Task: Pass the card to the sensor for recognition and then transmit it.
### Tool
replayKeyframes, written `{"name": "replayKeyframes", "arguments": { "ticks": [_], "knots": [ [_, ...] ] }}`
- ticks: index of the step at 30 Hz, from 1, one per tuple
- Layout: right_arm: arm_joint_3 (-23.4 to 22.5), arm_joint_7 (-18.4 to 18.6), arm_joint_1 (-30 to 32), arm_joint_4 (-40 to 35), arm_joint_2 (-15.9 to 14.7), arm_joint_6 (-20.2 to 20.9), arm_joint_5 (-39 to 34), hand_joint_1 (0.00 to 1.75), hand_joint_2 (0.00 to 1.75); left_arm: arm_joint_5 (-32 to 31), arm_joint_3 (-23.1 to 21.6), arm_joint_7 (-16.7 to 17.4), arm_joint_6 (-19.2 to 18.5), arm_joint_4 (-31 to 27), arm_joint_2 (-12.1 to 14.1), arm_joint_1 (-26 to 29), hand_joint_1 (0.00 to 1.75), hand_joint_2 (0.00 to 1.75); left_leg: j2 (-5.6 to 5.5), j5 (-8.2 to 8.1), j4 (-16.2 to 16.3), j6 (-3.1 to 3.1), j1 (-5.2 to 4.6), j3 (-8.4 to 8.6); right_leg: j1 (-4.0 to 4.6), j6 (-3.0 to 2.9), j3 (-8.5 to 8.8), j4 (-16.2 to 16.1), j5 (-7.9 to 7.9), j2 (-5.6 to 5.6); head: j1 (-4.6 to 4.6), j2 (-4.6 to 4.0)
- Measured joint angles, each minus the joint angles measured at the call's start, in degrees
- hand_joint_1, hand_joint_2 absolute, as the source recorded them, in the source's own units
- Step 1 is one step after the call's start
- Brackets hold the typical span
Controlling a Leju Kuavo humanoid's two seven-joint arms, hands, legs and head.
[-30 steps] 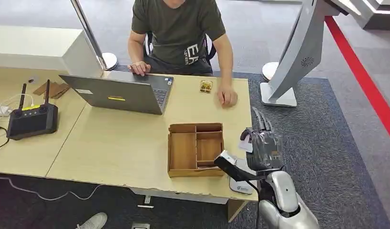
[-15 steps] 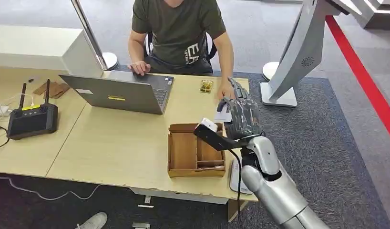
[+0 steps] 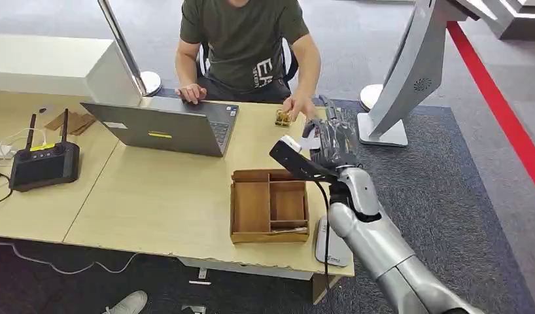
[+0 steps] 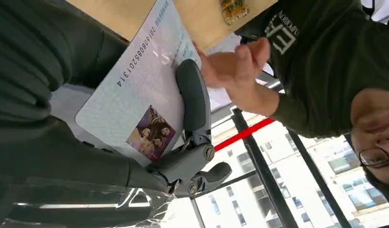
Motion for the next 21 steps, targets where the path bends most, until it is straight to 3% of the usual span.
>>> {"name": "replayKeyframes", "arguments": {
  "ticks": [21],
  "knots": [
    [-0.39, -0.61, -0.48, 5.77, 0.76, -0.79, 0.07, 1.75, 1.75, 0.00, -1.14, 0.02, 0.00, 0.00, -0.02, -0.01, 0.00, 1.75, 0.00, 0.00, 0.00, 0.00, 0.00, -0.01, 0.00, 0.00, 0.00, 0.00, 0.00, 0.00, 0.02, 0.00]
  ]
}}
